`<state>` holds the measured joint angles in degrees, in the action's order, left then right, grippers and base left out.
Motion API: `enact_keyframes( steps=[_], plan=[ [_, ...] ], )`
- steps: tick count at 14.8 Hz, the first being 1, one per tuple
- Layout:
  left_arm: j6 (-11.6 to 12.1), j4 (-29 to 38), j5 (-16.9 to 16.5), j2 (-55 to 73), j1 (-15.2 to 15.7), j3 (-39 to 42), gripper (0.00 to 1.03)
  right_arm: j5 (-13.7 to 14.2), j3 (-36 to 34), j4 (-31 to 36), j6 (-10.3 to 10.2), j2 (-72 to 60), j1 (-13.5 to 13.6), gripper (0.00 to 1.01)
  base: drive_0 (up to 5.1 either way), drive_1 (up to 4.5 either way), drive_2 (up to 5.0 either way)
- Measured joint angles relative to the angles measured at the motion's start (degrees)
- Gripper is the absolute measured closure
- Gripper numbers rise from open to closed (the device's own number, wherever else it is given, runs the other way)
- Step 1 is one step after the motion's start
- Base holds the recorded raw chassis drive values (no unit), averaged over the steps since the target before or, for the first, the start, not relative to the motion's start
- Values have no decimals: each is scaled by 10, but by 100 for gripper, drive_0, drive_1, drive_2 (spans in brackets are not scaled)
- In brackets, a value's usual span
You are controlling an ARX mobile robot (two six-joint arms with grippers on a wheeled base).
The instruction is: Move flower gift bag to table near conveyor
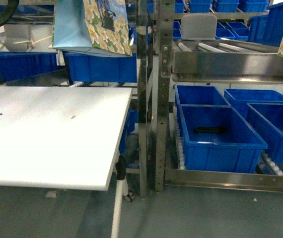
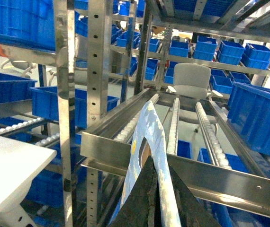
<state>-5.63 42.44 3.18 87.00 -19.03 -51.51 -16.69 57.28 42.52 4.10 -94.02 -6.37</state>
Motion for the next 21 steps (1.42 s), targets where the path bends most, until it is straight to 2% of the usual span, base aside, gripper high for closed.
enact_keyframes(
  steps=[21],
  plan=[
    [0,0,0,0,1,0,101,0,0,1,0,0,0,99,-496,244,244]
  ],
)
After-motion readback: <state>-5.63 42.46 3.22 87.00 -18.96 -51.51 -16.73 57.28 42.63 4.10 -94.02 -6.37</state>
